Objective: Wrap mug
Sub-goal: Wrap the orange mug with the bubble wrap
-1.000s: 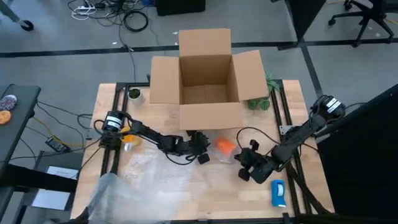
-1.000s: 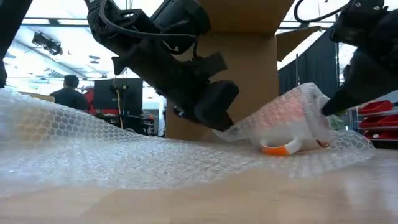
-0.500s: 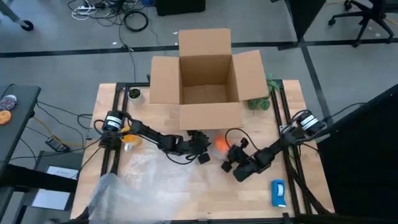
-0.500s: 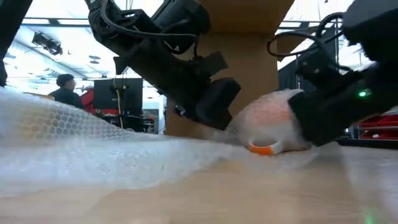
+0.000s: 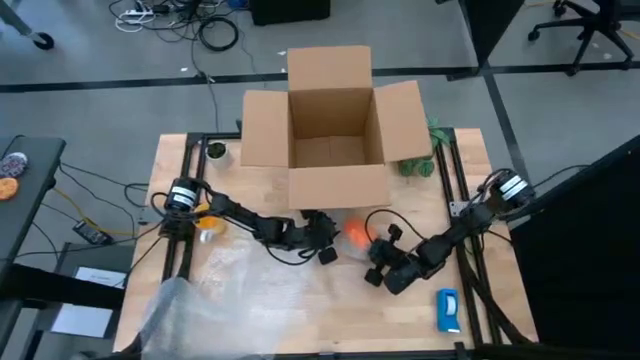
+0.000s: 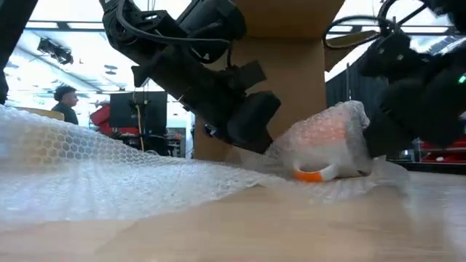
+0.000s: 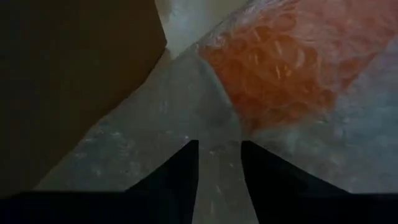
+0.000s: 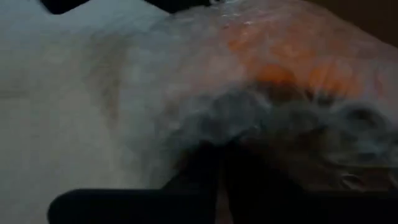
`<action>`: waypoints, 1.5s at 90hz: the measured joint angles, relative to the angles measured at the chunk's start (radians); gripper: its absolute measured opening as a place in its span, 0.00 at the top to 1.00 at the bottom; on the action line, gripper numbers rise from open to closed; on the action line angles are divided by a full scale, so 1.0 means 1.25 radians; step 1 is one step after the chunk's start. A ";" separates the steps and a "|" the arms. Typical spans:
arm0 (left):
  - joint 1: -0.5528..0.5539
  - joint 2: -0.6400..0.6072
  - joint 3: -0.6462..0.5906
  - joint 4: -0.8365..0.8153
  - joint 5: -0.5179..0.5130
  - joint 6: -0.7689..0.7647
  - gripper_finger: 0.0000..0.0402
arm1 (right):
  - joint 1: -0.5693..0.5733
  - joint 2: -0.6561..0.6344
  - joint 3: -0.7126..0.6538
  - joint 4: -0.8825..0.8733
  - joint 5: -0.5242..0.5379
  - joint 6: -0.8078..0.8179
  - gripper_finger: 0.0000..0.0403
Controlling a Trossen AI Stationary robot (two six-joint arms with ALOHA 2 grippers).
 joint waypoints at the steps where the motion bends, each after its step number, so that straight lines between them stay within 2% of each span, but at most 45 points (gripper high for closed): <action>1: 0.000 0.000 0.000 0.000 0.000 0.000 0.73 | 0.003 -0.005 0.000 -0.003 -0.001 0.000 1.00; 11: 0.000 0.000 0.000 -0.002 0.000 0.000 0.73 | 0.030 -0.059 0.000 -0.078 -0.009 0.017 1.00; 22: 0.000 0.000 0.000 -0.002 -0.001 0.000 0.73 | 0.053 -0.115 0.000 -0.228 -0.015 0.105 1.00; 37: 0.000 0.000 0.000 -0.002 -0.003 0.001 0.73 | 0.068 -0.128 0.000 -0.285 0.070 0.152 1.00; 48: 0.000 0.000 0.000 -0.002 -0.003 0.001 0.73 | 0.028 -0.084 0.000 -0.228 0.102 0.135 1.00; 71: 0.001 0.000 -0.003 -0.012 -0.013 0.003 0.73 | -0.075 0.064 -0.001 0.082 0.196 -0.007 1.00; 84: 0.001 0.000 -0.003 -0.014 -0.018 0.003 0.73 | -0.095 0.073 -0.001 0.115 0.165 -0.054 1.00; 97: 0.002 0.000 -0.002 -0.017 -0.032 0.003 0.73 | -0.055 0.008 -0.001 0.041 0.111 -0.056 1.00; 109: 0.002 -0.001 0.000 -0.011 -0.032 0.003 0.73 | -0.015 -0.066 0.000 -0.060 0.106 -0.059 1.00; 122: 0.002 -0.001 0.000 -0.015 -0.032 0.003 0.73 | 0.008 -0.118 0.000 -0.184 0.103 0.001 1.00; 135: 0.002 -0.001 0.000 -0.018 -0.032 0.003 0.73 | 0.035 -0.159 0.000 -0.214 0.083 0.032 0.98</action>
